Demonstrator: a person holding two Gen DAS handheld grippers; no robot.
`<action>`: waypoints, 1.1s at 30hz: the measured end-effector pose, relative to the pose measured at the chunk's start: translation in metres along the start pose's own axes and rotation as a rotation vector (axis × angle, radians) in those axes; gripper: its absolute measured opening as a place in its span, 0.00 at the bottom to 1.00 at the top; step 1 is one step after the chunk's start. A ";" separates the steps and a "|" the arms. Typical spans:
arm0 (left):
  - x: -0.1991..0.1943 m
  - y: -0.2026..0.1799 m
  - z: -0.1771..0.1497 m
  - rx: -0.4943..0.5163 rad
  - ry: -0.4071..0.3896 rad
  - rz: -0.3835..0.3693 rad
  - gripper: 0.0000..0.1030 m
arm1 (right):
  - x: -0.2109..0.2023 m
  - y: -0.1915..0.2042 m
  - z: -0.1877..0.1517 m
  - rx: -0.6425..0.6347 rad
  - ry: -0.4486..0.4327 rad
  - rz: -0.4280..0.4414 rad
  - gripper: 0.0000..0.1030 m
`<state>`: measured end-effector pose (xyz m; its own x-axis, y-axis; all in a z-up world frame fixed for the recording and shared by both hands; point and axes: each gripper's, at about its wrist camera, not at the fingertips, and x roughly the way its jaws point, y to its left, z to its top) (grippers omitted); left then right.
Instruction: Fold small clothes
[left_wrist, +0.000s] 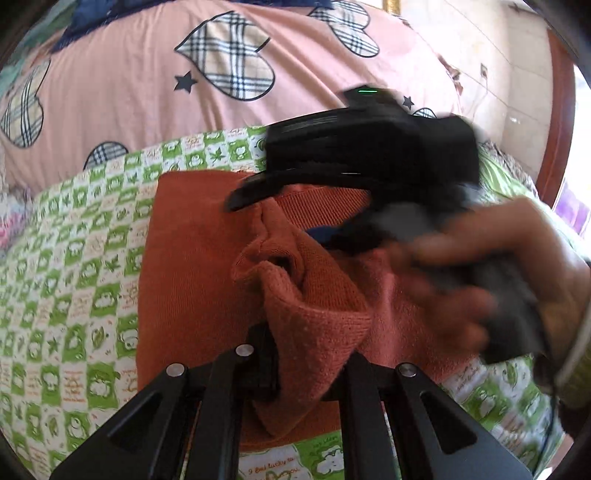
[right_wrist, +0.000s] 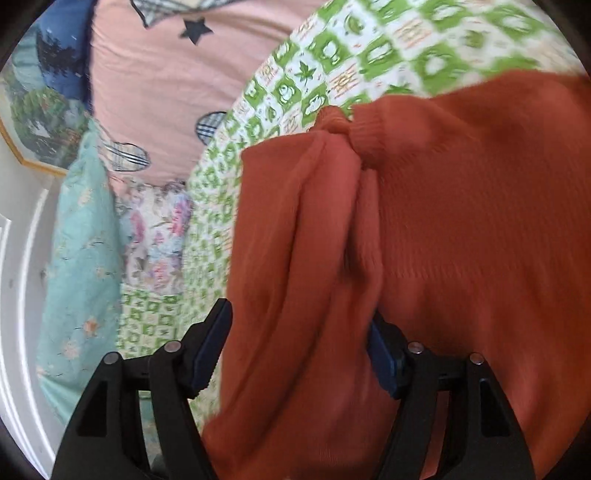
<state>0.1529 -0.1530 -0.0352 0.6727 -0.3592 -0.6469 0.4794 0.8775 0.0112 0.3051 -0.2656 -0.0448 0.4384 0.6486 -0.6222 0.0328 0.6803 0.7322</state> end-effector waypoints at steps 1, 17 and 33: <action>0.000 -0.001 0.001 0.010 0.000 0.000 0.08 | 0.001 0.004 0.003 -0.025 -0.004 -0.025 0.27; 0.017 -0.090 0.033 -0.033 0.039 -0.275 0.08 | -0.132 -0.053 -0.007 -0.132 -0.162 -0.212 0.18; 0.034 -0.082 0.016 -0.018 0.159 -0.394 0.28 | -0.160 -0.068 -0.036 -0.115 -0.249 -0.382 0.51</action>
<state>0.1454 -0.2427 -0.0455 0.3438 -0.6160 -0.7088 0.6718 0.6887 -0.2727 0.2004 -0.4029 -0.0050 0.6173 0.2522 -0.7452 0.1404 0.8967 0.4198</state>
